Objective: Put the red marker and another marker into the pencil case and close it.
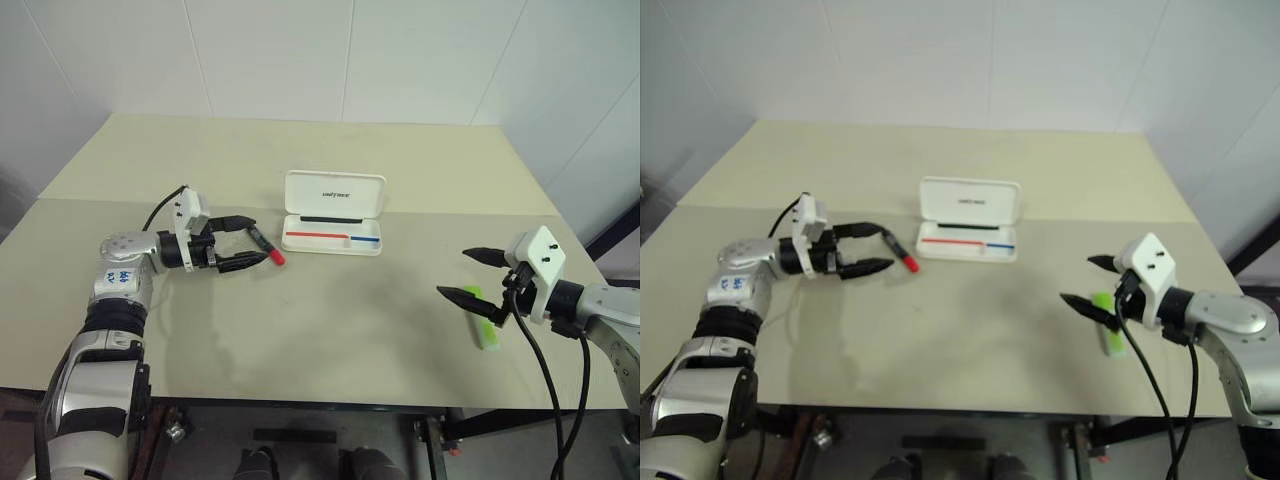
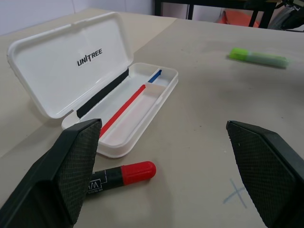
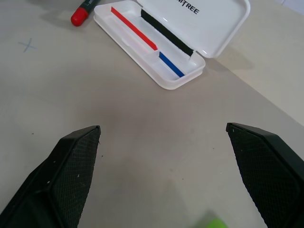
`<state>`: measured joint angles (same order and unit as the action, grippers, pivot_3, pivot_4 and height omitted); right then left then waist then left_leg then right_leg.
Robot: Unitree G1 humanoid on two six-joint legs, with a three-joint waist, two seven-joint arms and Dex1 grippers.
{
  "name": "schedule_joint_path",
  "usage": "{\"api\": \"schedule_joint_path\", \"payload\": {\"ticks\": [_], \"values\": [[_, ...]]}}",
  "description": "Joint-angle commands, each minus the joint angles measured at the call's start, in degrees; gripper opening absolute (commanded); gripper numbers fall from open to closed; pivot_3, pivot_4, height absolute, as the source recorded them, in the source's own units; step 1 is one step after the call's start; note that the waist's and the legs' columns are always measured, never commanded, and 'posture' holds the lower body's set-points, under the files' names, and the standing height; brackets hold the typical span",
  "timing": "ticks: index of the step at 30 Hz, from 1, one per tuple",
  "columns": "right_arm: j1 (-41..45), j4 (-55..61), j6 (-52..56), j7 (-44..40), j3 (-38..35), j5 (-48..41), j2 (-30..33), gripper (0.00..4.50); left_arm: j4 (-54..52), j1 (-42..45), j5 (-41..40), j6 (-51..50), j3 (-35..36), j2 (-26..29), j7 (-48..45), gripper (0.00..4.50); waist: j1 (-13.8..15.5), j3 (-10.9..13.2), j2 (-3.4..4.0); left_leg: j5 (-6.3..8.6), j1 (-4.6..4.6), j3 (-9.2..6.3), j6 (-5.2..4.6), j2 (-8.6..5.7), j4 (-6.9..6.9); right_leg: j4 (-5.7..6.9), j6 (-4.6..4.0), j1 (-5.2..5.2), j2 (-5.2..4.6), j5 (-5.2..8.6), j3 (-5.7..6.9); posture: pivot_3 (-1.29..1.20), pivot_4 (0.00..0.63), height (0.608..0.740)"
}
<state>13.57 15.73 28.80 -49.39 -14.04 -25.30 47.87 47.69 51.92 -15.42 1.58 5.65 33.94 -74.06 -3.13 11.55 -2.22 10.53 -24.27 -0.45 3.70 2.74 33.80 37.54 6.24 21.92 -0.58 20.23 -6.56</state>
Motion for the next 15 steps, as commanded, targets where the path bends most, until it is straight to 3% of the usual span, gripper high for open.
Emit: {"api": "schedule_joint_path", "payload": {"ticks": [1,15], "values": [[1.58,2.7,-1.15,1.27,-0.24,-0.63,-1.06,4.49,-0.19,2.17,0.06,1.22,0.27,0.11,-0.48,4.5,0.01,0.0,0.0,0.0,-0.01,0.0,0.0,0.0,0.0,0.03,0.0,0.02,0.0,0.0,0.0,0.0,0.15,0.74],[2.53,9.53,1.81,6.55,4.71,-1.41,-6.45,4.49,6.66,7.28,4.8,4.8,-2.13,-2.14,3.78,4.5,0.06,0.0,-0.01,0.0,-0.01,0.0,0.0,0.0,0.05,0.1,0.01,0.04,0.01,0.0,0.0,0.0,0.15,0.74]]}}
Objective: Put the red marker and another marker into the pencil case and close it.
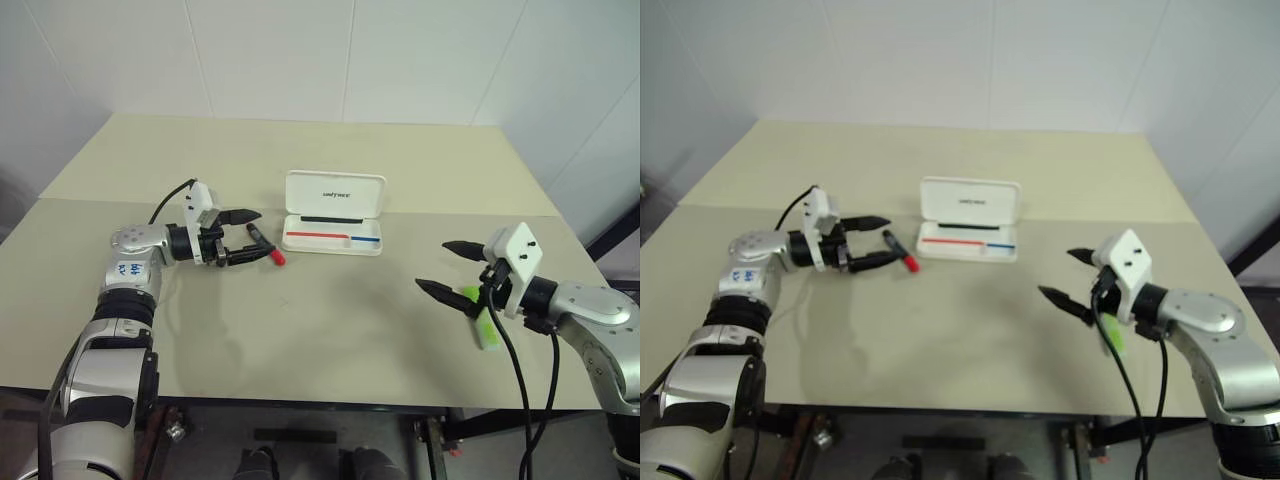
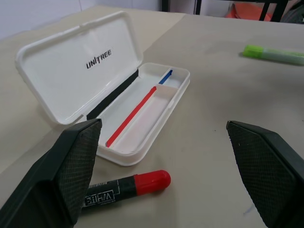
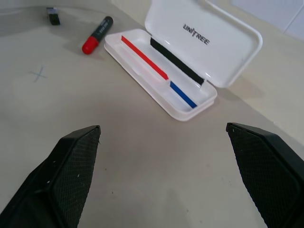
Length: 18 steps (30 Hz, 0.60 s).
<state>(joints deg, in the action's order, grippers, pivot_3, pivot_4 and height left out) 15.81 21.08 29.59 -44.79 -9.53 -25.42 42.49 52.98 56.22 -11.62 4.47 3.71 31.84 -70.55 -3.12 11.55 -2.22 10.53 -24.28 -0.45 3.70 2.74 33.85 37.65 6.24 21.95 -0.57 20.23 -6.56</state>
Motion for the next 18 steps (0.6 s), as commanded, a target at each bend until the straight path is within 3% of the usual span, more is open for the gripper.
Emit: {"api": "schedule_joint_path", "payload": {"ticks": [1,9,18], "values": [[0.26,4.6,1.21,2.75,1.06,-0.9,-1.95,4.49,2.64,3.67,1.57,2.8,-0.54,-0.42,0.32,4.5,0.08,0.0,-0.01,0.0,0.0,-0.01,0.0,0.0,0.0,0.02,0.0,0.0,0.01,0.0,0.0,0.0,0.15,0.74],[-2.34,9.59,2.15,10.74,5.16,0.85,-9.62,4.49,13.75,12.22,8.05,6.46,-4.25,-6.56,5.09,4.5,0.75,0.01,-0.02,0.0,-0.09,-0.01,0.0,-0.04,0.12,0.03,0.02,0.04,0.01,-0.01,0.0,0.0,0.15,0.74],[-5.99,12.53,1.8,14.15,4.04,1.81,-10.61,4.49,20.41,17.28,14.42,6.9,-6.98,-10.41,9.39,4.5,1.07,0.01,-0.02,0.0,-0.4,0.03,0.0,-0.04,0.14,0.21,0.03,0.42,0.03,0.0,-0.04,0.0,0.15,0.74]]}}
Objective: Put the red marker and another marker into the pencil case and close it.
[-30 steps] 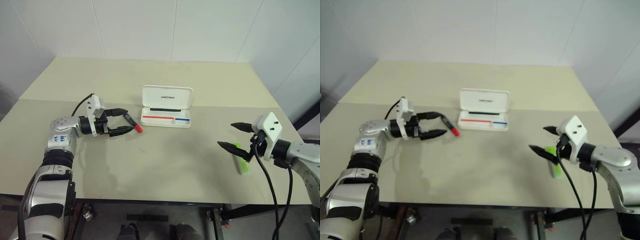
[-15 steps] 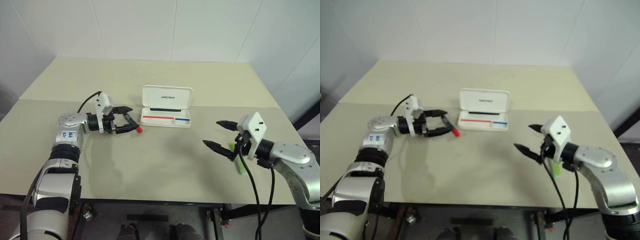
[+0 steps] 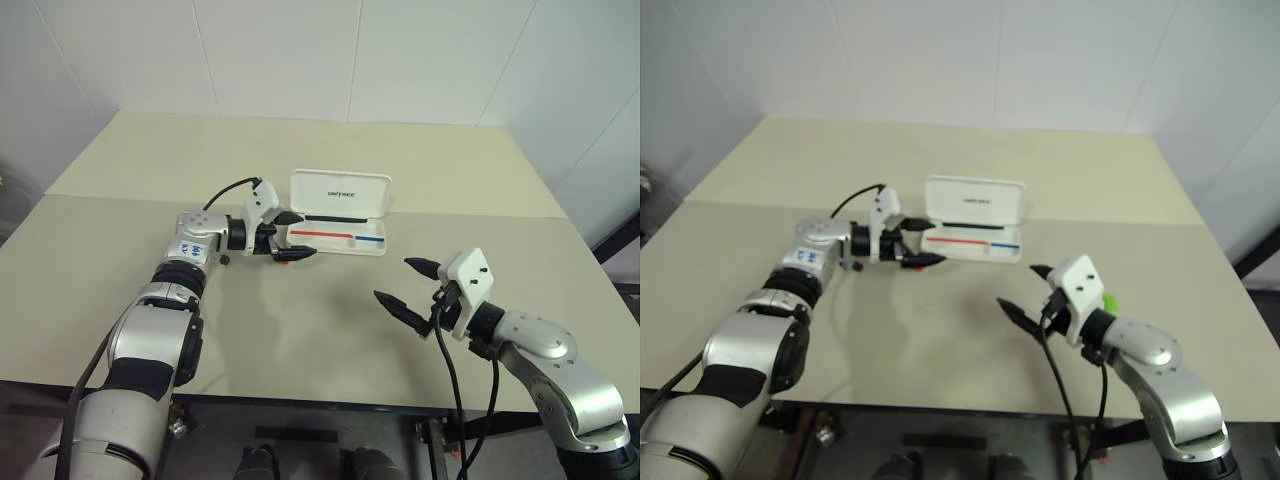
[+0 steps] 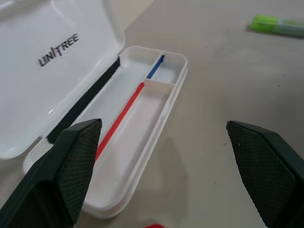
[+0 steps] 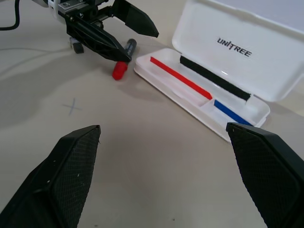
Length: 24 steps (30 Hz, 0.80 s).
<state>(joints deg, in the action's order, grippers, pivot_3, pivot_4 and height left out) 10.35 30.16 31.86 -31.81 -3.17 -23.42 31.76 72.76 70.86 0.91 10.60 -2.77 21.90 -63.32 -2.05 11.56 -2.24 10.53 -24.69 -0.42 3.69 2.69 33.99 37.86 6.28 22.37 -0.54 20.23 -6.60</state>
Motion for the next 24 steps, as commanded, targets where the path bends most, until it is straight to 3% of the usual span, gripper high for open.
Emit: {"api": "schedule_joint_path", "payload": {"ticks": [1,24], "values": [[-0.88,3.65,-0.55,1.34,-2.63,-0.17,0.27,4.49,1.03,3.01,2.44,0.68,-0.64,-0.71,2.96,4.5,0.12,0.0,0.0,-0.01,-0.05,0.0,0.01,0.0,0.01,0.03,0.0,0.07,0.01,0.0,0.0,0.0,0.15,0.74],[-4.66,6.62,0.22,4.84,-4.09,-0.05,-0.3,4.49,5.18,5.88,14.52,-3.7,-4.37,-5.12,19.89,4.5,0.39,0.0,0.0,-0.02,-0.32,-0.07,0.02,-0.01,0.26,0.09,0.08,0.16,0.03,-0.05,0.03,0.0,0.15,0.74]]}}
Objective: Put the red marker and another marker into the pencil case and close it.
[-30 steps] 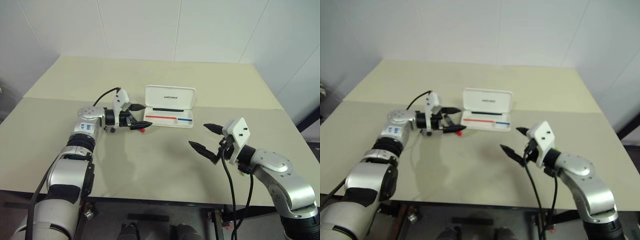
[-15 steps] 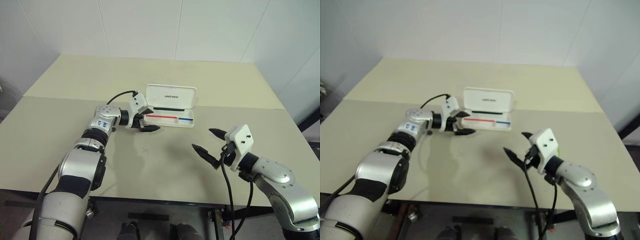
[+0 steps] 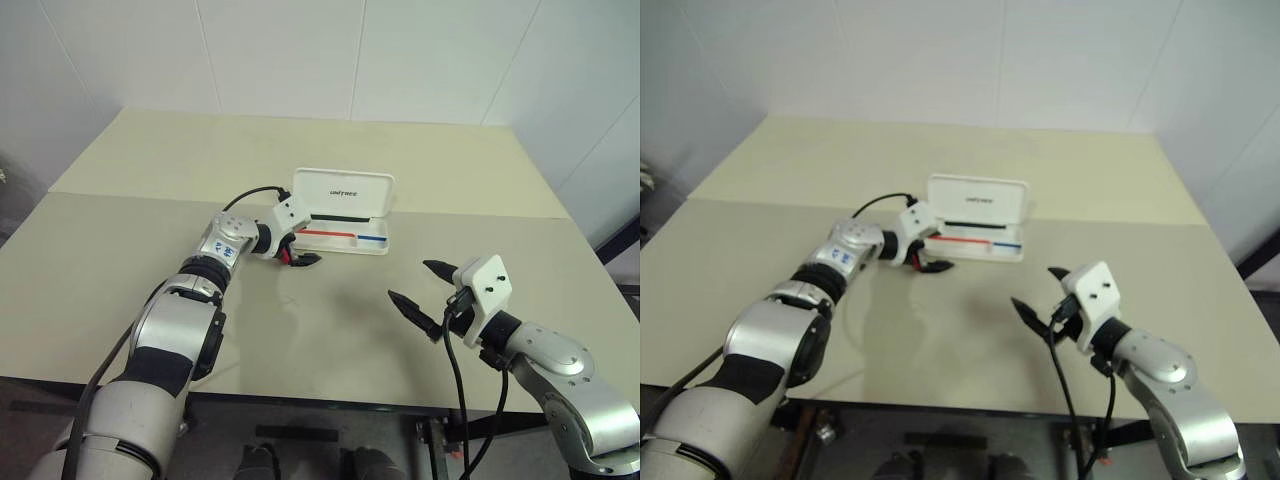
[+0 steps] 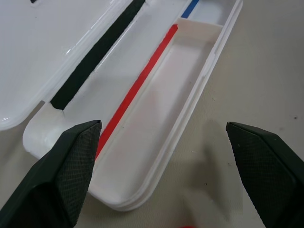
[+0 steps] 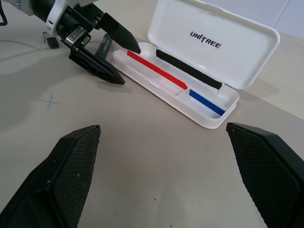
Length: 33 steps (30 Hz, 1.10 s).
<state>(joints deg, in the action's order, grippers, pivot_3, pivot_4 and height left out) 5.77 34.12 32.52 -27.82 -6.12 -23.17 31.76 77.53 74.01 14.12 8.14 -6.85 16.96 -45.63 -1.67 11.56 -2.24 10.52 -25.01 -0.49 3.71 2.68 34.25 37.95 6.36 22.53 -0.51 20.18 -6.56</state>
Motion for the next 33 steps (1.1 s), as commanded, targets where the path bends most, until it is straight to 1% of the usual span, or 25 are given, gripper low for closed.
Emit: {"api": "schedule_joint_path", "payload": {"ticks": [1,4,5,6,11,12,14,18,19,25,33], "values": [[-0.03,2.63,-0.41,0.89,-1.12,-0.29,-0.32,4.49,0.48,2.7,1.61,-1.67,-0.36,-0.25,2.62,4.5,0.0,0.0,0.0,0.0,0.0,0.0,0.0,0.0,0.01,0.0,0.0,0.0,0.0,0.0,0.0,0.0,0.15,0.74],[0.15,2.51,-0.33,0.91,-1.09,-0.29,-0.27,4.49,0.72,2.53,1.94,-3.55,-0.14,-0.59,2.92,4.5,-0.02,0.0,0.0,0.0,0.0,0.0,0.0,0.0,0.02,0.01,0.02,0.0,0.0,-0.01,-0.01,0.0,0.15,0.74],[0.23,2.46,-0.31,0.9,-1.1,-0.29,-0.24,4.5,0.78,2.47,2.01,-4.13,0.0,-0.7,3.03,4.12,0.0,0.0,0.0,0.0,0.0,0.0,0.0,0.0,0.02,0.01,0.02,0.0,0.01,-0.01,-0.01,0.0,0.15,0.74],[0.31,2.39,-0.3,0.89,-1.1,-0.29,-0.18,4.5,0.79,2.41,2.05,-4.35,0.1,-0.77,3.01,3.97,0.0,0.0,0.0,0.0,0.0,0.0,0.0,0.0,0.02,0.02,0.01,0.0,0.01,-0.01,0.0,0.0,0.15,0.74],[0.83,1.89,-0.32,0.68,-1.26,-0.33,0.14,4.5,0.73,2.3,1.87,-4.52,0.71,-1.08,2.74,2.41,0.02,0.0,0.0,0.0,0.01,0.0,0.0,0.0,0.04,0.03,0.02,-0.02,0.01,-0.01,0.0,0.0,0.15,0.74],[0.88,1.79,-0.36,0.62,-1.26,-0.3,0.18,4.5,0.72,2.29,1.82,-4.44,0.86,-1.13,2.76,2.22,0.0,0.0,0.0,0.0,0.02,0.0,0.0,0.0,0.08,0.05,0.02,-0.03,0.01,-0.01,-0.01,0.0,0.15,0.74],[1.04,1.58,-0.41,0.47,-1.26,-0.3,0.26,4.5,0.69,2.34,1.62,-4.33,1.15,-1.19,2.83,1.64,-0.02,0.0,0.0,-0.01,0.01,0.0,0.0,-0.01,0.12,0.09,0.04,-0.03,0.01,-0.03,-0.01,0.0,0.15,0.74],[1.64,0.94,-0.49,-0.01,-1.37,-0.39,0.57,4.5,0.5,2.66,1.22,-3.21,2.12,-1.02,2.81,0.3,-0.03,0.0,0.0,-0.01,0.01,0.0,0.0,0.0,0.16,0.09,0.05,-0.04,0.01,-0.04,-0.02,0.0,0.15,0.74],[1.76,0.81,-0.51,-0.12,-1.38,-0.41,0.63,4.5,0.46,2.74,1.15,-2.99,2.34,-0.95,2.73,0.02,-0.03,0.0,0.0,-0.01,0.02,0.0,0.0,0.0,0.16,0.09,0.05,-0.04,0.01,-0.04,-0.01,0.0,0.15,0.74],[2.89,-0.3,-0.61,-1.13,-1.41,-0.58,1.12,4.5,0.08,3.2,1.12,-1.2,2.89,-0.09,1.72,0.02,-0.03,0.0,0.0,0.0,0.0,0.0,0.0,0.0,0.19,0.11,0.06,-0.04,0.01,-0.04,-0.01,0.0,0.15,0.74],[4.59,-2.12,-0.96,-2.98,-0.74,-0.61,1.55,4.5,-0.92,4.42,-0.35,2.31,4.17,1.69,-2.1,0.02,-0.02,0.0,0.0,0.0,-0.02,0.0,0.0,0.0,0.23,0.13,0.06,-0.03,0.01,-0.04,-0.01,0.0,0.15,0.74]]}}
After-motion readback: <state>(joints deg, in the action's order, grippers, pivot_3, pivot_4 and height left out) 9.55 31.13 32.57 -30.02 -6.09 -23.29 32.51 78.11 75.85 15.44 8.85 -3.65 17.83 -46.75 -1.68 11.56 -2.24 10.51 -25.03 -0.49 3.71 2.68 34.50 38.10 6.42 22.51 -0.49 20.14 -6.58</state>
